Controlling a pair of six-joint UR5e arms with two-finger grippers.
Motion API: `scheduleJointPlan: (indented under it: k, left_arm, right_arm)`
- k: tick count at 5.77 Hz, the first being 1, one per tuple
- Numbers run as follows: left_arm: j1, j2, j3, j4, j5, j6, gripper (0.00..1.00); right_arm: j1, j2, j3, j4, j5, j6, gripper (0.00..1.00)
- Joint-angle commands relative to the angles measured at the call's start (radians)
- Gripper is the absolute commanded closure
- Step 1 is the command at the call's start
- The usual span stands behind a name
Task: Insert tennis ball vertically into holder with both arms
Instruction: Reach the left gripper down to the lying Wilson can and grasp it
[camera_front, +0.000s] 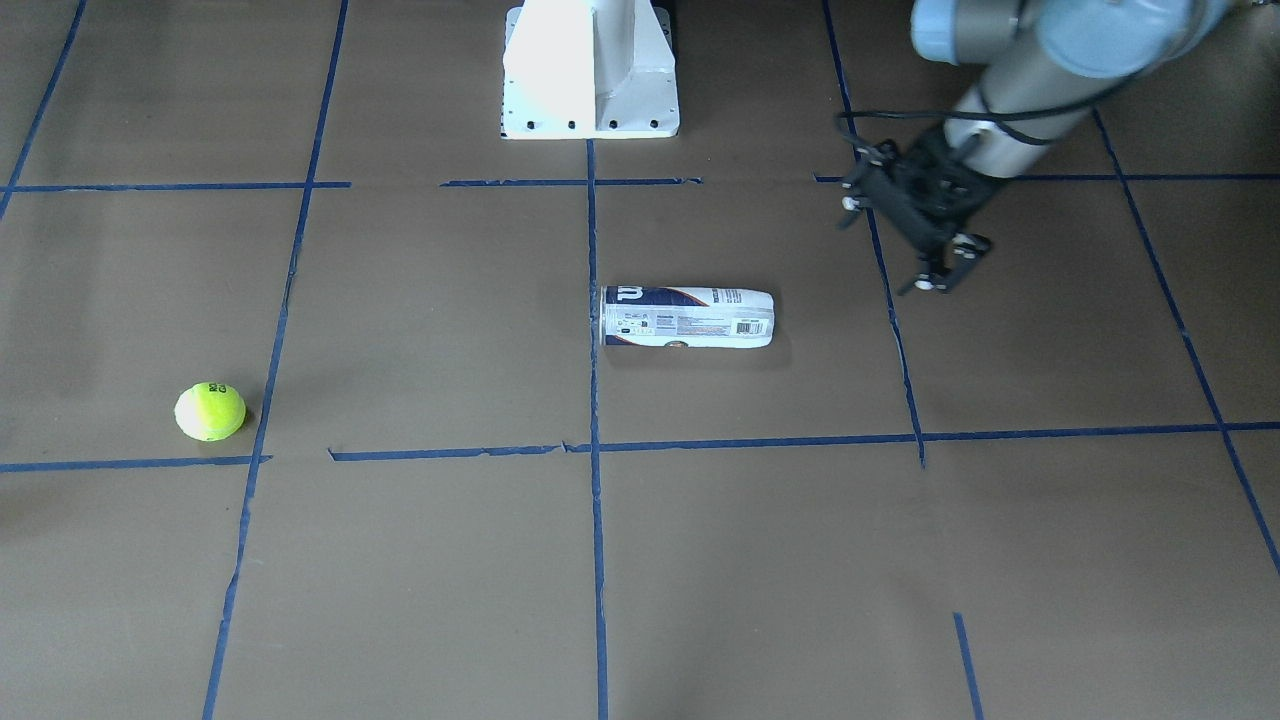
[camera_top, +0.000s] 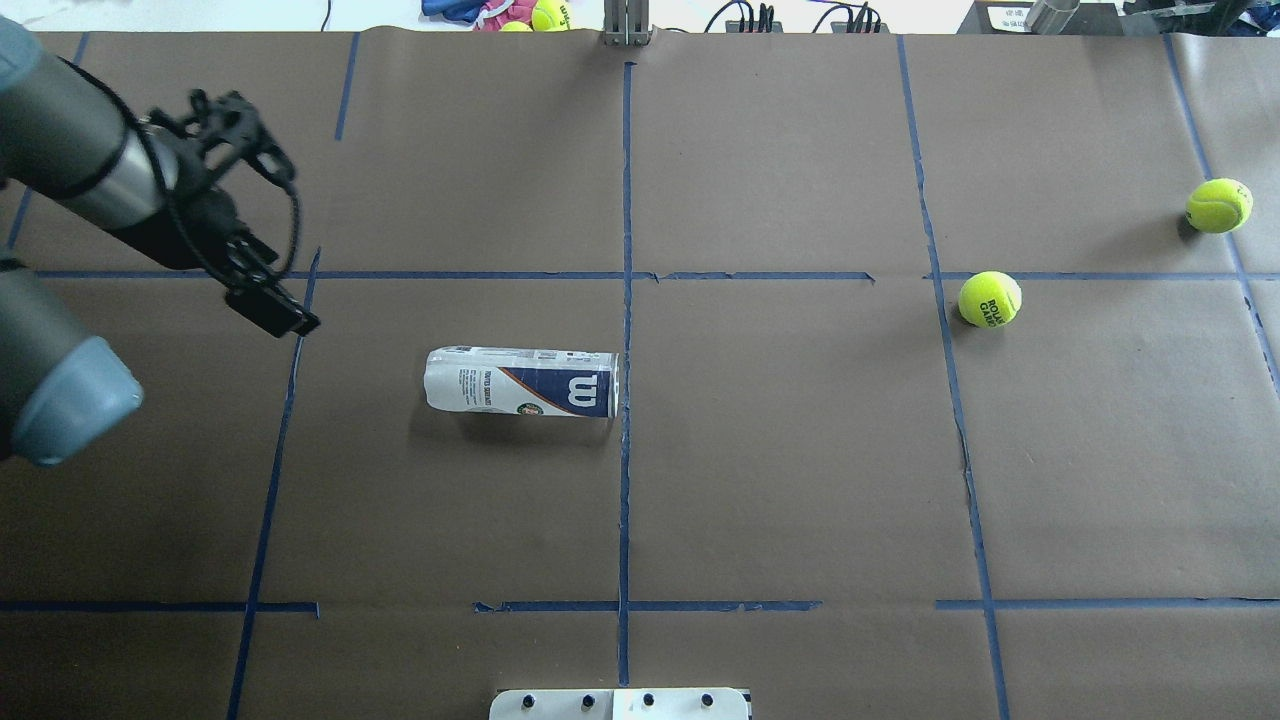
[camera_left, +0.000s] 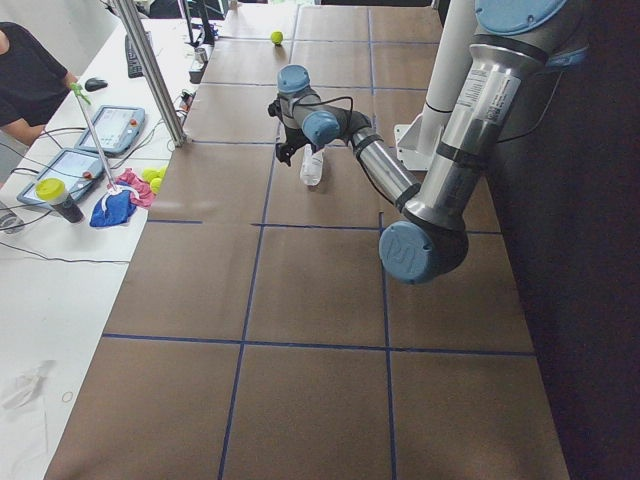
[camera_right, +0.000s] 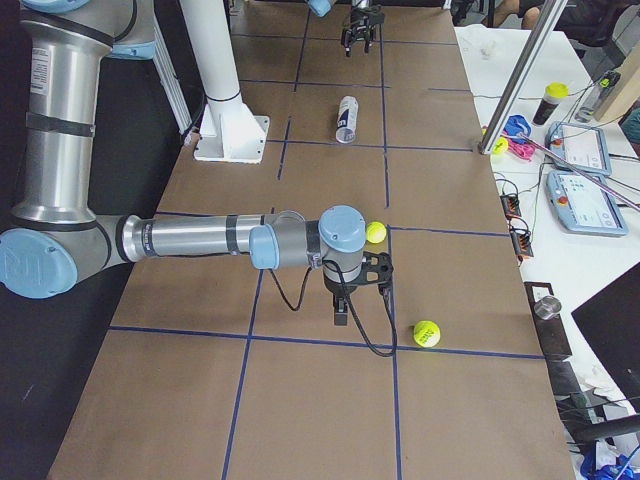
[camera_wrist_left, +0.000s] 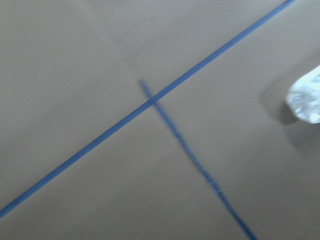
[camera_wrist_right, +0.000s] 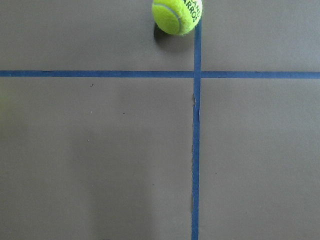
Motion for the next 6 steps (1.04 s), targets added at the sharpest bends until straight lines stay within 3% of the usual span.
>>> scheduleJointPlan:
  k: [1,3,5,6]
  left_arm:
    - [0.167,-0.205,0.062,0.112,0.173,-0.001,0.00]
    - [0.246,-0.346,0.249,0.128,0.288,0.182,0.00]
    - [0.347,-0.441,0.306,0.268,0.443,0.275,0.00]
    - [0.367,-0.478,0.361,0.273,0.494,0.309,0.00]
  right_arm:
    - [0.000,0.002,0.000,0.000,0.000,0.001,0.00]
    - [0.000,0.002,-0.002,0.000,0.001,0.001,0.00]
    - [-0.002,0.000,-0.003,-0.002,0.001,0.001,0.00]
    - [-0.002,0.000,-0.006,-0.002,0.001,0.003,0.00]
